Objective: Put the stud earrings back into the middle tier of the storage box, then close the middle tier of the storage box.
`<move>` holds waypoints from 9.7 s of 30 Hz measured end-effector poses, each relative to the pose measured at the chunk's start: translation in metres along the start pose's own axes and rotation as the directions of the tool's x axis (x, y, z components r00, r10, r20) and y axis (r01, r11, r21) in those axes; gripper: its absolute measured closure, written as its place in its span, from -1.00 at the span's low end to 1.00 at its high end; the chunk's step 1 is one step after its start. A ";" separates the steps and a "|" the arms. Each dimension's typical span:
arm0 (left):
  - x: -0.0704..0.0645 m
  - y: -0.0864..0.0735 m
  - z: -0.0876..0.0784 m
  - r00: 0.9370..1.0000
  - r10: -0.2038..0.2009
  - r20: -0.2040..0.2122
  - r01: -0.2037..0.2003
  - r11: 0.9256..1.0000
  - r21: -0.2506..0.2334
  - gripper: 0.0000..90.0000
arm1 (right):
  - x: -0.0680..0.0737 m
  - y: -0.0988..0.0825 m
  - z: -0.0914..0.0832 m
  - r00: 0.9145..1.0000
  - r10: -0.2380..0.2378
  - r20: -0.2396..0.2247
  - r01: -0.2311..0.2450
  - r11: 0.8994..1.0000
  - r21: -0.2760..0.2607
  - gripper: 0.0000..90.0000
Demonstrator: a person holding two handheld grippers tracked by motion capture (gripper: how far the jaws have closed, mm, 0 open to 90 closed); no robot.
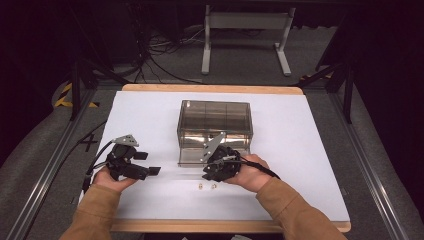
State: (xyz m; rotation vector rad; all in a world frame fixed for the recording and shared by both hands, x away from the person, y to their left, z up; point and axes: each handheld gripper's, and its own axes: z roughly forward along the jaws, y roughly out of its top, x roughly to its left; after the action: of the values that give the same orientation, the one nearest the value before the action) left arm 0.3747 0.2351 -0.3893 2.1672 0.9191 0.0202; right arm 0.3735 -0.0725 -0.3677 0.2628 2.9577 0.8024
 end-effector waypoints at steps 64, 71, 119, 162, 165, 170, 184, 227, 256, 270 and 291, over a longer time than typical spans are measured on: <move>0.000 -0.001 -0.002 1.000 -0.005 0.002 0.005 1.000 -0.006 -0.59 | 0.006 0.009 0.043 0.999 0.009 -0.038 -0.005 0.994 0.105 0.91; 0.000 -0.001 -0.002 1.000 -0.004 0.002 0.004 1.000 -0.007 -0.59 | 0.007 0.013 0.034 0.999 0.012 -0.042 -0.009 0.997 0.081 0.91; 0.001 -0.001 -0.002 1.000 -0.005 0.004 0.005 1.000 -0.006 -0.59 | -0.027 0.017 -0.024 0.981 0.169 0.098 -0.162 0.984 -0.076 0.92; 0.001 -0.001 -0.002 1.000 -0.006 0.007 0.006 1.000 -0.005 -0.59 | -0.047 0.008 0.007 0.954 0.219 0.203 -0.232 0.972 0.042 0.91; 0.001 0.000 -0.002 1.000 -0.004 0.003 0.004 1.000 -0.005 -0.59 | -0.048 0.007 0.010 0.956 0.215 0.201 -0.230 0.972 0.052 0.91; 0.001 -0.001 -0.002 1.000 -0.006 0.007 0.006 1.000 -0.005 -0.59 | -0.047 0.007 0.011 0.955 0.216 0.206 -0.232 0.971 0.058 0.91; 0.001 -0.001 -0.003 1.000 -0.005 0.006 0.005 1.000 -0.004 -0.59 | -0.047 0.005 0.013 0.955 0.211 0.209 -0.229 0.971 0.067 0.87; 0.001 0.001 -0.001 1.000 -0.002 0.010 0.002 1.000 0.003 -0.59 | -0.012 -0.008 -0.028 0.994 0.074 0.079 -0.071 0.997 -0.032 0.77; 0.001 0.001 -0.001 1.000 -0.005 0.013 0.005 1.000 -0.001 -0.59 | 0.006 -0.015 -0.014 0.999 -0.015 0.031 0.014 0.999 0.043 0.73; 0.001 0.001 -0.001 1.000 -0.004 0.012 0.004 1.000 0.000 -0.59 | 0.009 -0.020 0.008 0.999 -0.032 0.020 0.030 0.996 0.084 0.72; 0.000 0.001 -0.001 1.000 -0.005 0.013 0.005 1.000 0.000 -0.59 | 0.012 -0.022 0.032 0.999 -0.039 -0.001 0.039 0.991 0.129 0.73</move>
State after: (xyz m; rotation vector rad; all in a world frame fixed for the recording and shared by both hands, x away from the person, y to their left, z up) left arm 0.3755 0.2355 -0.3882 2.1624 0.9164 0.0039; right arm 0.3620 -0.0735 -0.4064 0.2112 3.0074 0.6070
